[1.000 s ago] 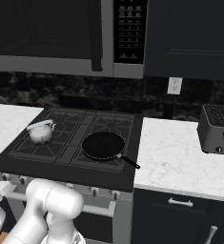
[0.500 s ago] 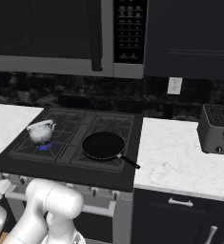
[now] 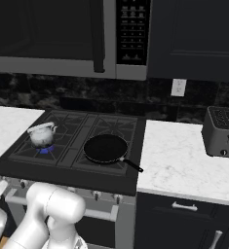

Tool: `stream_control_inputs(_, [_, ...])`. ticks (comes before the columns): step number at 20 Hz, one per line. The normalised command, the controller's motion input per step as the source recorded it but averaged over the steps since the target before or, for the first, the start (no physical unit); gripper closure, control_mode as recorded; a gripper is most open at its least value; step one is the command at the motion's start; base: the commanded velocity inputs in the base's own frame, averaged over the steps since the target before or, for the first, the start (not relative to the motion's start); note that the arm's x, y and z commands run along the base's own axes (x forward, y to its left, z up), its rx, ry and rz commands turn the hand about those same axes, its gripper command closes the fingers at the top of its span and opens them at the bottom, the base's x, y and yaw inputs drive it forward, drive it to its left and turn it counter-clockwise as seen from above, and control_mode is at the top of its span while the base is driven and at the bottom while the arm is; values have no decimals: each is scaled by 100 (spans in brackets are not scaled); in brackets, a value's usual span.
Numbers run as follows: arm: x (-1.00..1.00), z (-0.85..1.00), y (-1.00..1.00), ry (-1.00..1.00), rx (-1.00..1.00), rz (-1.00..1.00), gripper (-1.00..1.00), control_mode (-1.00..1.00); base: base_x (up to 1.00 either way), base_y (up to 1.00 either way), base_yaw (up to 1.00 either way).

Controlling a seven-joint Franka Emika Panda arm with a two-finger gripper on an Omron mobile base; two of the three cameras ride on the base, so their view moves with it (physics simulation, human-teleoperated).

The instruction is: Pick the kettle from the counter and place it on a stove burner. Then turn the burner on.

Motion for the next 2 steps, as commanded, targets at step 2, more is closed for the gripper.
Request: stream_control_inputs(2, [-9,66,81,0,-25,6,-100,-100,0,0,0])
